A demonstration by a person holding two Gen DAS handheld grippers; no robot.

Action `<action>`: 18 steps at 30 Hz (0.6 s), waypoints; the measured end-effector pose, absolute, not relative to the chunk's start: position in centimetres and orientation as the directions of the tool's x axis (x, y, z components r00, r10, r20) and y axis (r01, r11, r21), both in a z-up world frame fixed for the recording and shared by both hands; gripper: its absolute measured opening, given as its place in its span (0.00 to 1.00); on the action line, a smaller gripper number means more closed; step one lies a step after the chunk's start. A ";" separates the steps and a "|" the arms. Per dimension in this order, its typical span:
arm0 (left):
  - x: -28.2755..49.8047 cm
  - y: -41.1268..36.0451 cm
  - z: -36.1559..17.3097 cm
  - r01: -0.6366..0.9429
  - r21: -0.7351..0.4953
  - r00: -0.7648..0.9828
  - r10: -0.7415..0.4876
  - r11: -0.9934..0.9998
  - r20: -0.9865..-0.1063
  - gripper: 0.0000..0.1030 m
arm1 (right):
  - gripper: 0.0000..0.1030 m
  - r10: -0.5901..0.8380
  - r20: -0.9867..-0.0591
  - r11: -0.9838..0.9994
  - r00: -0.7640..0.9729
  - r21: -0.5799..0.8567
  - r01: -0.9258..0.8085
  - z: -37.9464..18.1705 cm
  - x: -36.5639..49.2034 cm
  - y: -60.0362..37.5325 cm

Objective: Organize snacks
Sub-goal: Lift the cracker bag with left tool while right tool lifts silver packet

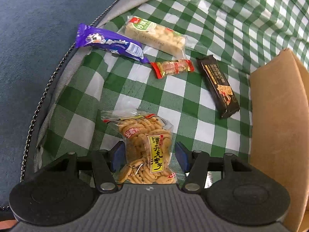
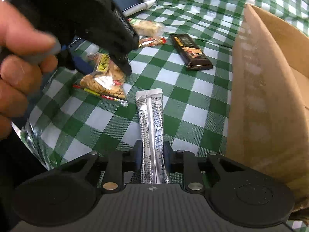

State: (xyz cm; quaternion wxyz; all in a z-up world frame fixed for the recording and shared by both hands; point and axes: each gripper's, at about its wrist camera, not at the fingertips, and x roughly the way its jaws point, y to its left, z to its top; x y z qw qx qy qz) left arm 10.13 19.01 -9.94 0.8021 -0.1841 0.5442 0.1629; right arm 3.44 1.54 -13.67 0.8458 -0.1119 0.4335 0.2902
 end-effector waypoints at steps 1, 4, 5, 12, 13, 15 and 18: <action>10.2 18.9 -9.9 -0.457 -0.115 0.354 0.062 0.882 -0.933 0.60 | 0.21 0.388 -0.797 0.812 0.463 0.058 -0.581 -13.6 3.4 1.4; 10.2 18.6 -10.0 -0.446 -0.103 0.351 0.068 0.889 -0.934 0.60 | 0.21 0.374 -0.793 0.811 0.482 0.027 -0.584 -13.4 3.0 1.4; 10.2 18.6 -10.0 -0.444 -0.101 0.350 0.068 0.890 -0.934 0.59 | 0.21 0.368 -0.791 0.812 0.489 0.017 -0.584 -13.3 2.9 1.3; 9.7 18.9 -9.5 -0.412 -0.123 0.375 0.045 0.903 -0.926 0.40 | 0.21 0.355 -0.793 0.820 0.494 0.011 -0.572 -13.2 2.4 0.9; 9.4 19.1 -9.2 -0.407 -0.134 0.381 0.035 0.903 -0.924 0.40 | 0.21 0.354 -0.794 0.821 0.494 0.011 -0.570 -13.2 2.4 0.9; 9.2 19.0 -9.0 -0.400 -0.150 0.389 0.019 0.904 -0.921 0.39 | 0.21 0.353 -0.794 0.823 0.495 0.012 -0.567 -13.0 2.3 0.8; 8.9 18.9 -8.8 -0.384 -0.174 0.392 -0.010 0.907 -0.920 0.39 | 0.21 0.351 -0.797 0.828 0.492 0.019 -0.560 -13.0 2.2 0.8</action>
